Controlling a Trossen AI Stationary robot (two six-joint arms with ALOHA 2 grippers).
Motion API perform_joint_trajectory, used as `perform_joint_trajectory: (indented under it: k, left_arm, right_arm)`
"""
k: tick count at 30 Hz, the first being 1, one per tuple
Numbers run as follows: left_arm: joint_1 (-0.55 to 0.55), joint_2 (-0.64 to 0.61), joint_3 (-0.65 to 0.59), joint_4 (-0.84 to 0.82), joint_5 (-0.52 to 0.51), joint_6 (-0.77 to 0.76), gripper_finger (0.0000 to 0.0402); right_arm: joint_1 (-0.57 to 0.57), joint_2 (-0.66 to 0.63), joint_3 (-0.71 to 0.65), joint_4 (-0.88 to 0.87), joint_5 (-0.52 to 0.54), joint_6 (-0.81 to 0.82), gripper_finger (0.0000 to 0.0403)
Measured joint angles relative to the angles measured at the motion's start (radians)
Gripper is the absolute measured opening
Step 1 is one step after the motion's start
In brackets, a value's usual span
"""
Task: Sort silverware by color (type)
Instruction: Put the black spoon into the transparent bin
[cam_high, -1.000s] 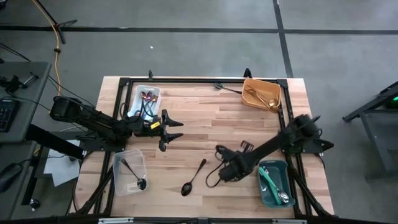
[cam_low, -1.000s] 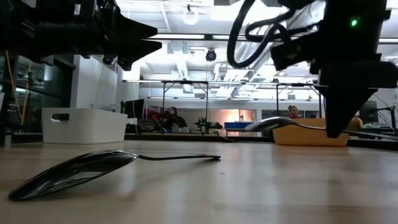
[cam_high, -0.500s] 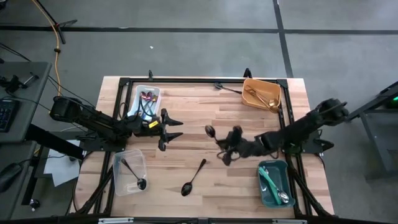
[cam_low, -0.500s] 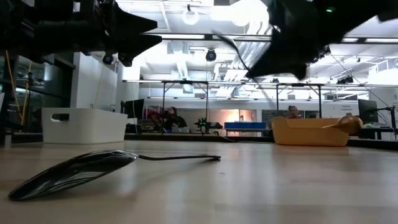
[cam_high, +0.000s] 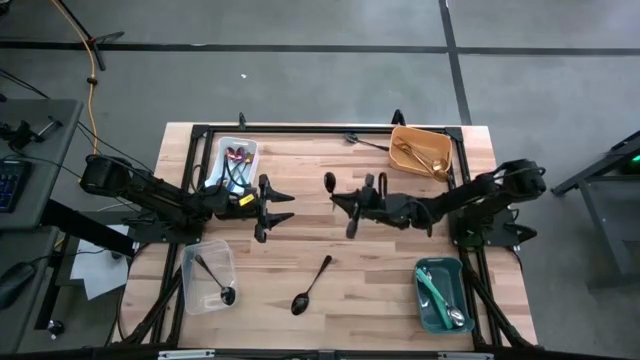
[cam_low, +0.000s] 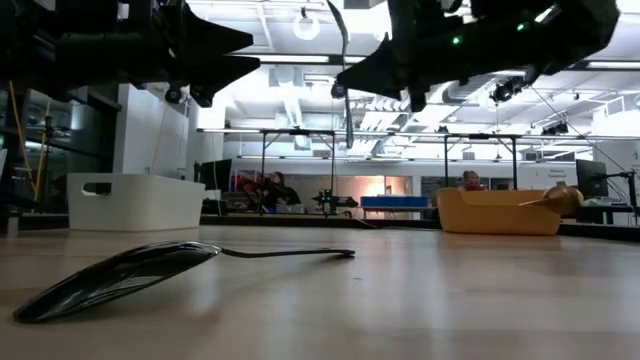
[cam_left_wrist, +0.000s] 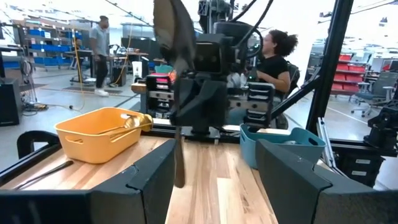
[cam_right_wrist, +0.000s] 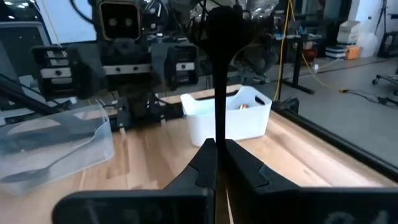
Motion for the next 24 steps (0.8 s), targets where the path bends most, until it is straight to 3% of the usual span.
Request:
perform_joint_trajectory:
  k: [24]
  left_arm:
    - [0.0, 0.0, 0.002, -0.001, -0.053, -0.002, 0.0211]
  right_arm:
    - [-0.04, 0.007, 0.0, 0.018, -0.107, -0.008, 0.0005]
